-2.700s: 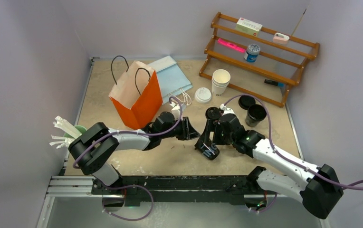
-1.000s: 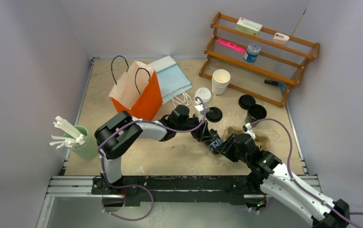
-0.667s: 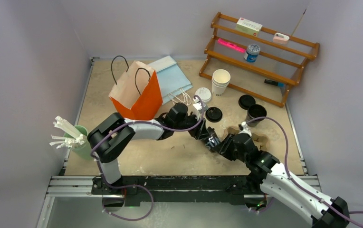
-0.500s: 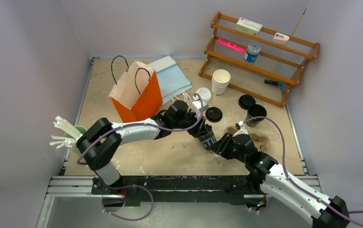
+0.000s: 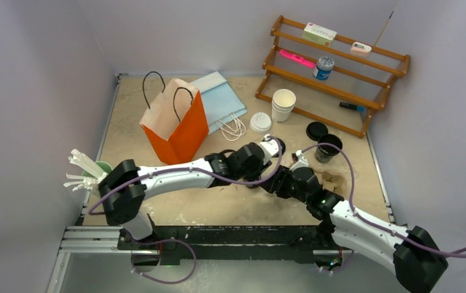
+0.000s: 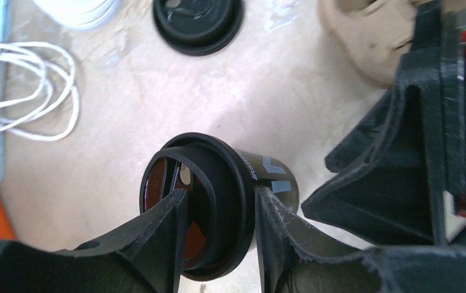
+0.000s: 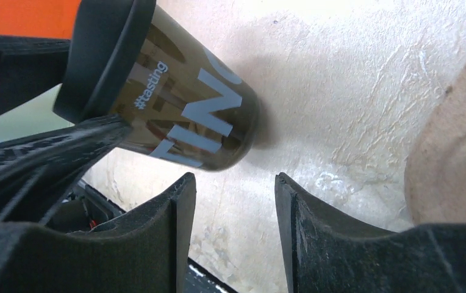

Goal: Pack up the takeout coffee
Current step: Adjust the coffee cup at the center of the board.

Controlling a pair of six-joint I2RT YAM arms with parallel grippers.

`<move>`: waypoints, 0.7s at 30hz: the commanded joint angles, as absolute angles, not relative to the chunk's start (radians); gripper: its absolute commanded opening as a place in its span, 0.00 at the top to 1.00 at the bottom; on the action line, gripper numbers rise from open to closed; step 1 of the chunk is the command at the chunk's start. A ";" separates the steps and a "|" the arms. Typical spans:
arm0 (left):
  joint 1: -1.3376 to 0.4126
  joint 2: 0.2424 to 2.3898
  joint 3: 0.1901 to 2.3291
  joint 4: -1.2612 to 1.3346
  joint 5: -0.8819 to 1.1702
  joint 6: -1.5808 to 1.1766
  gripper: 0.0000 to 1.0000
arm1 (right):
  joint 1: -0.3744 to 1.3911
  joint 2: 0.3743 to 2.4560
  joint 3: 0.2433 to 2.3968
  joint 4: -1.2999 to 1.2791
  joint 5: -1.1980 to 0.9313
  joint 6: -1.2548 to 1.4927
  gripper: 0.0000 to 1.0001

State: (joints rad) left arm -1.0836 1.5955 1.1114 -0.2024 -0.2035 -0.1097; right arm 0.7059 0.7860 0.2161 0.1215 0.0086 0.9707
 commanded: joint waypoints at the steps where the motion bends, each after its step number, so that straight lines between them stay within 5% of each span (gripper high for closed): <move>1: -1.154 1.704 1.237 -0.404 -0.604 -0.102 0.57 | 0.706 0.848 0.179 0.327 0.004 0.933 0.47; 10: -1.227 1.852 1.366 -0.590 -0.971 -0.222 0.53 | 0.706 0.809 0.167 0.323 0.030 0.913 0.46; 21: -1.229 1.809 1.341 -0.519 -0.822 -0.226 0.25 | 0.706 0.670 0.218 0.123 0.128 0.859 0.44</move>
